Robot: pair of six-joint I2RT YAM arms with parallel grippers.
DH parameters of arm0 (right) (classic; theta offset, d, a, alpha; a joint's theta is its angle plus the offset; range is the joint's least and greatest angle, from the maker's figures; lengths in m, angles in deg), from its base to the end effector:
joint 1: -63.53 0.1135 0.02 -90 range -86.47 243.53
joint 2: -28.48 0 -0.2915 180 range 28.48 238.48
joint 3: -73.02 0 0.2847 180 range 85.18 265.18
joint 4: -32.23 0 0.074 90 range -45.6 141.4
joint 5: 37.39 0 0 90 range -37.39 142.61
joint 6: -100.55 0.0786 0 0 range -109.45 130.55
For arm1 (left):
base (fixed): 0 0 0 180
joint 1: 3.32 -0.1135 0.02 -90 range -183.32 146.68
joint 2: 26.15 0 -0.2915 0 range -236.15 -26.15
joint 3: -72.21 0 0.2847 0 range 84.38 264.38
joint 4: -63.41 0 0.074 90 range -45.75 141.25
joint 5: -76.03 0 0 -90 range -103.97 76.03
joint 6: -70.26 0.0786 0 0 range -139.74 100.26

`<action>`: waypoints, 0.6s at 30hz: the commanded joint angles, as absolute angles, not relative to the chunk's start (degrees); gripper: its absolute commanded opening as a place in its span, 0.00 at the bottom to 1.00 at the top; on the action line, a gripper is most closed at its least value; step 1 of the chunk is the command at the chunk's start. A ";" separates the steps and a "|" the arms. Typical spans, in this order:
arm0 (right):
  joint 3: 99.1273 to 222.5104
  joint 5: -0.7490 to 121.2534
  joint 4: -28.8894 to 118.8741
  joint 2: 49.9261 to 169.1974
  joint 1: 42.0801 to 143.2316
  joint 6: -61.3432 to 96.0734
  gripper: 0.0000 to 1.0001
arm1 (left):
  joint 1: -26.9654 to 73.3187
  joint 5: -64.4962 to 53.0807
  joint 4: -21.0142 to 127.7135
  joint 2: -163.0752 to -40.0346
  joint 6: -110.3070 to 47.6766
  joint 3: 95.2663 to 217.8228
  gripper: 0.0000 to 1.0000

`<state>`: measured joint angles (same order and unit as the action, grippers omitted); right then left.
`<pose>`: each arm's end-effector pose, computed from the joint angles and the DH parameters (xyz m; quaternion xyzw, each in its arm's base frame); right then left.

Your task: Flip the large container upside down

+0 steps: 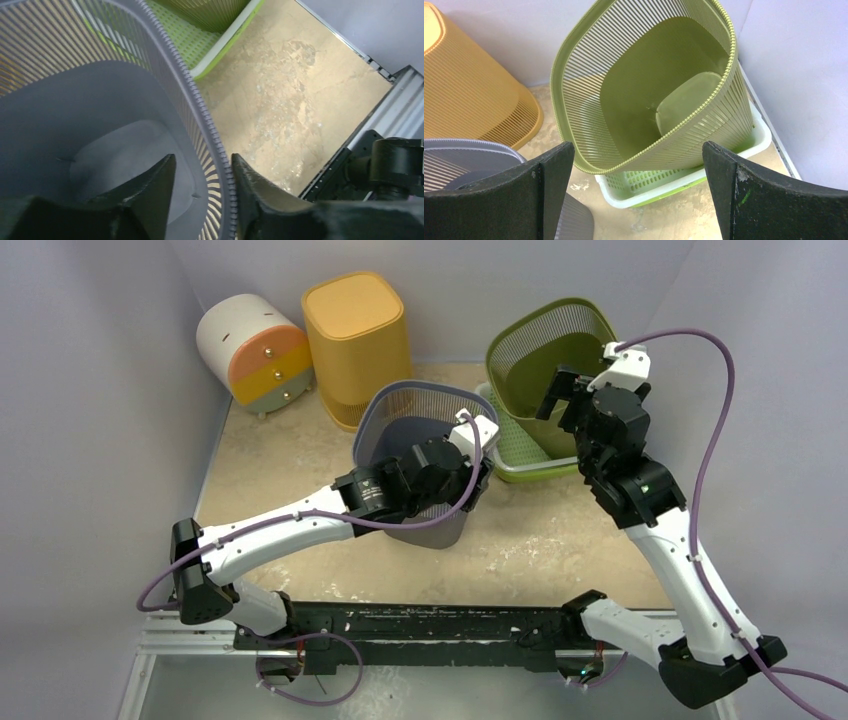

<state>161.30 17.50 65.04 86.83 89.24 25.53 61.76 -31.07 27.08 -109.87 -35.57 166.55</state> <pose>0.2466 0.0685 0.4967 0.1423 0.7073 0.0235 0.6920 0.1905 -0.3551 0.3910 0.2770 0.7941 -0.2456 0.4820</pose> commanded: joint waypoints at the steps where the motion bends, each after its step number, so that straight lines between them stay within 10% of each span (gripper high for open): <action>1: 160.48 15.29 63.09 84.97 88.78 25.14 1.00 | 61.96 -38.70 24.75 -110.68 -35.12 165.30 0.34; 6: 159.89 14.33 63.22 84.01 88.60 25.24 1.00 | 62.32 -40.04 23.91 -110.48 -35.59 163.14 0.00; 18: 168.32 21.04 66.24 87.92 88.31 23.23 1.00 | 64.53 -36.91 29.70 -101.33 -41.35 159.02 0.00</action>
<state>164.38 17.00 66.83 87.13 88.59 24.48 64.69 -39.33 31.08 -105.61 -36.23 161.28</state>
